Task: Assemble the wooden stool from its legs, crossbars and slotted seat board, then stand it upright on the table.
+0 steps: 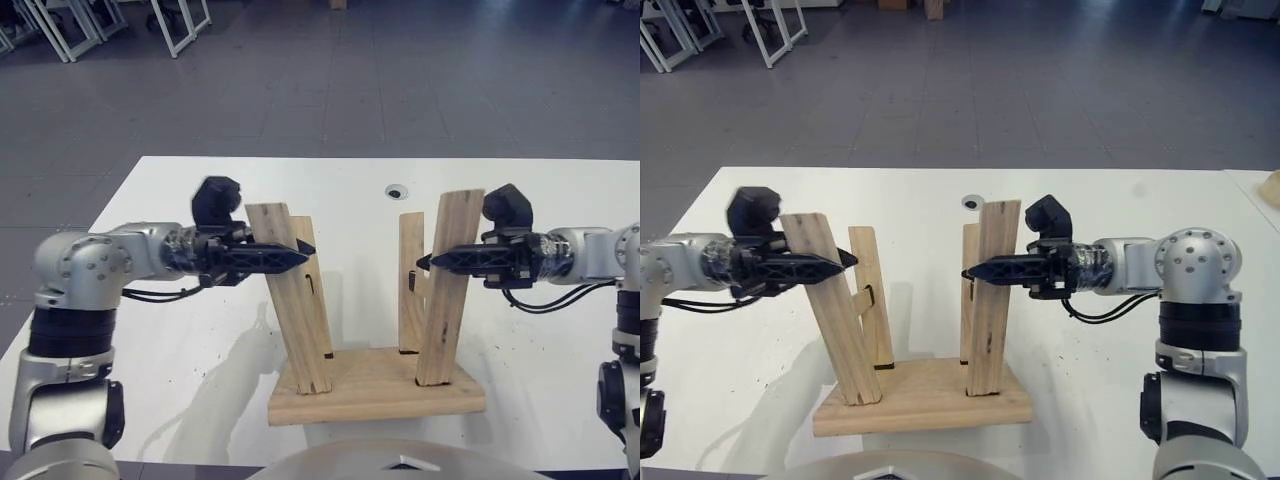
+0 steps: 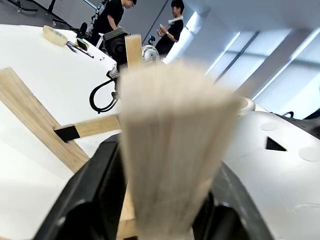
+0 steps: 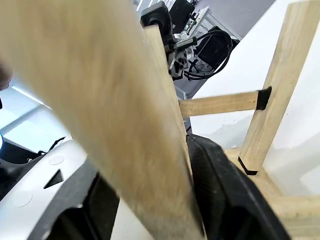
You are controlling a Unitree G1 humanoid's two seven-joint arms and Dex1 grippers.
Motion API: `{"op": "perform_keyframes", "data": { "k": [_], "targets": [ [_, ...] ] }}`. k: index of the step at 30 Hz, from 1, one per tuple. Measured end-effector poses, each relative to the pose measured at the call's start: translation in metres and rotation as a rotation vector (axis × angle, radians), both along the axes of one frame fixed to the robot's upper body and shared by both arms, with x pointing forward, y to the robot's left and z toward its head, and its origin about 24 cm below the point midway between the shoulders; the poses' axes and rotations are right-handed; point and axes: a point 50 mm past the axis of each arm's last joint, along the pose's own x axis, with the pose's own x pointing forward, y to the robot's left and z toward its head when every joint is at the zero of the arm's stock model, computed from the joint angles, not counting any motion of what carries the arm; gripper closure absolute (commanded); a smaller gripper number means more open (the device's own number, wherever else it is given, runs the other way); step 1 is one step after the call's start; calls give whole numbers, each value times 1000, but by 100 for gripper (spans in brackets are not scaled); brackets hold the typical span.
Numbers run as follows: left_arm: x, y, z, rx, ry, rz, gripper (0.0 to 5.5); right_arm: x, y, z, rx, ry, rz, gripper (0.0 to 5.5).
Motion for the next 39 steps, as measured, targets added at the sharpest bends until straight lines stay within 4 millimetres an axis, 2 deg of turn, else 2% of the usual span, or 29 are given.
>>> {"op": "perform_keyframes", "data": {
  "k": [5,8,10,13,16,18,22,25,28,30,32,34,39],
  "targets": [
    [52,4,-31,112,-78,227,257,12,-3,-26,-86,49,-75,203],
    [64,9,-44,132,-75,297,210,22,-11,-45,-135,50,-153,150],
    [69,13,-40,130,-100,322,210,33,-21,-55,-142,24,-229,150],
    [72,23,-36,83,-91,363,210,52,-38,-52,-154,-60,-352,150],
    [72,35,-24,4,-115,414,210,57,-52,-52,-143,-73,-426,150],
    [71,46,-13,-55,-142,464,210,56,-68,-44,-128,-95,-498,150],
    [49,67,-12,-88,-147,538,210,42,-78,-40,-94,-102,-531,150],
    [14,72,-25,1,-178,534,210,23,-96,-37,-152,-154,-551,150],
    [-33,70,-54,201,-198,506,210,-22,-124,-58,-512,-277,-439,150],
    [-58,66,-66,343,-211,447,210,-56,-133,-79,-760,-346,-197,150],
    [-73,57,-73,444,-250,343,210,-72,-134,-87,-872,-441,8,150],
    [-78,46,-78,468,-287,277,210,-71,-125,-86,-872,-527,71,150],
    [-78,27,-84,484,-372,174,210,-58,-84,-81,-744,-689,46,150]
  ]
}}
